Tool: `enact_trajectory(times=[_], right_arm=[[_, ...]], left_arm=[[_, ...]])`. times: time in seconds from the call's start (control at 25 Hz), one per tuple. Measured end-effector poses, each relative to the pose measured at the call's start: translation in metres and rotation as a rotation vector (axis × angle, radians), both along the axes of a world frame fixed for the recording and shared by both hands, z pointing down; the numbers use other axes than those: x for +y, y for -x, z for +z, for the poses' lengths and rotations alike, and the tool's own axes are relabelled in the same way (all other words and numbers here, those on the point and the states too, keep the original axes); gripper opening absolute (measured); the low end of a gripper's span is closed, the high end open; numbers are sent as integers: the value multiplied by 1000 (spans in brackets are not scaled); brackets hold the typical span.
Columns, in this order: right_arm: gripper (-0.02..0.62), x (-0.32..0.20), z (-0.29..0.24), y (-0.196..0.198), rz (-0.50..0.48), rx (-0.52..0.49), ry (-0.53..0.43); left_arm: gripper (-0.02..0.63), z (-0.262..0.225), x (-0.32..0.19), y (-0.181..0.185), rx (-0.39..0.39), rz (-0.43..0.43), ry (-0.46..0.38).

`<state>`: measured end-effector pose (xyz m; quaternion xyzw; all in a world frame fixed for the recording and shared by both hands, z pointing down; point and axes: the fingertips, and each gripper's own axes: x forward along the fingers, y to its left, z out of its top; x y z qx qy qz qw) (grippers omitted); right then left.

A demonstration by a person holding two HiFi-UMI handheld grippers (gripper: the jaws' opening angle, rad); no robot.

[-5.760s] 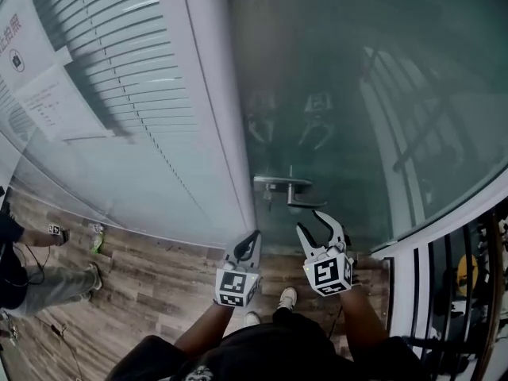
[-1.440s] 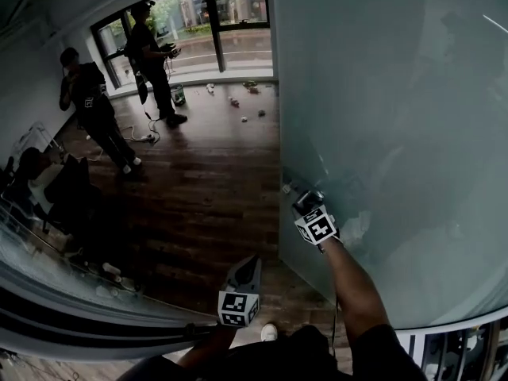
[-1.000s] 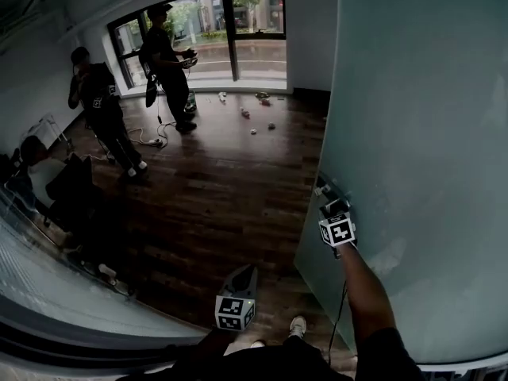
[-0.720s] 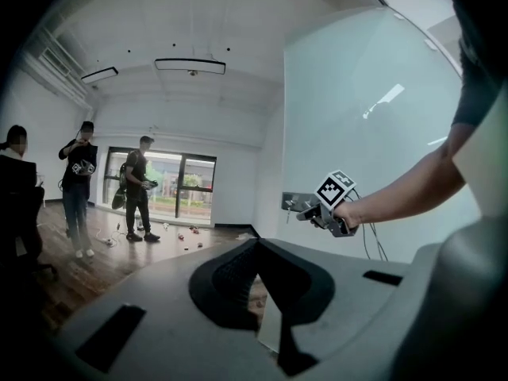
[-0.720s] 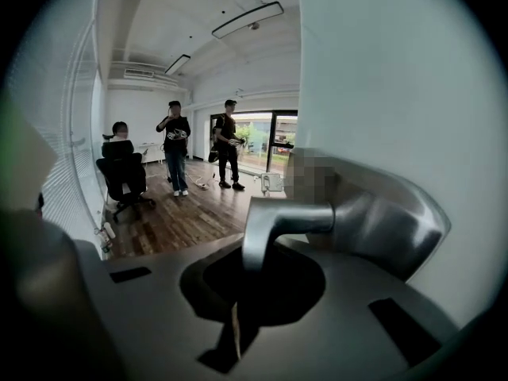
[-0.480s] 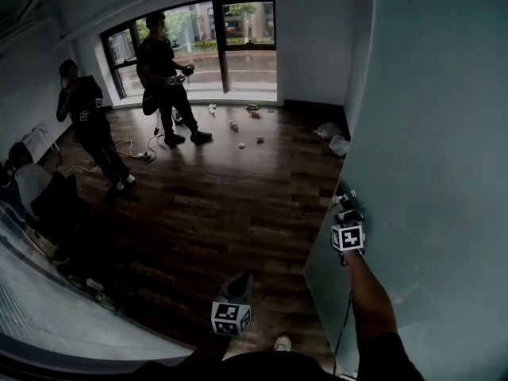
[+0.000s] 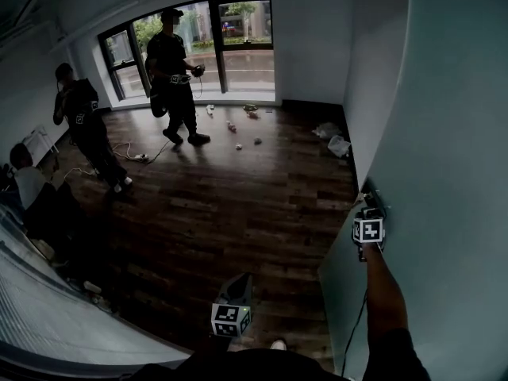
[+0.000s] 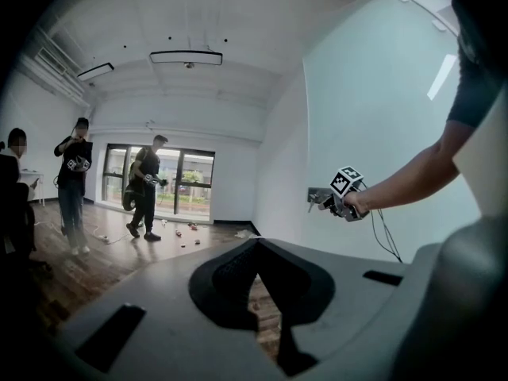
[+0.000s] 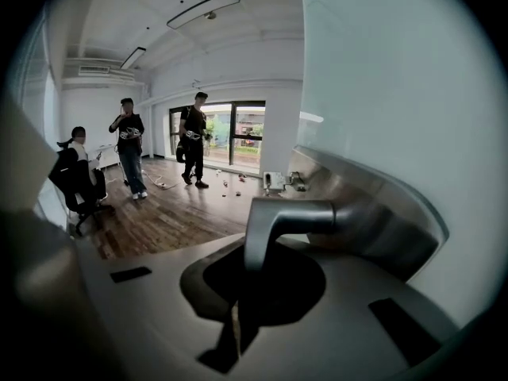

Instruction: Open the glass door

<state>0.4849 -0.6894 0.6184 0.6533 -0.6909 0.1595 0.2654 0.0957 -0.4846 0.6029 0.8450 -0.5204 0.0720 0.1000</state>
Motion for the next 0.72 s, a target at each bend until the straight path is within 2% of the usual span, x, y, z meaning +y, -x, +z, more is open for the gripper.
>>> enact_trajectory(times=[0.32, 0.48, 0.72], right_arm=[[17, -12, -4, -68, 69, -21, 14], [17, -19, -3, -89, 94, 21, 18], [18, -6, -9, -108, 131, 77, 143]], left_arm=[[3, 4, -14, -23, -5, 7, 24], [3, 9, -24, -35, 0, 11, 31], [3, -8, -28, -49, 4, 36, 17]])
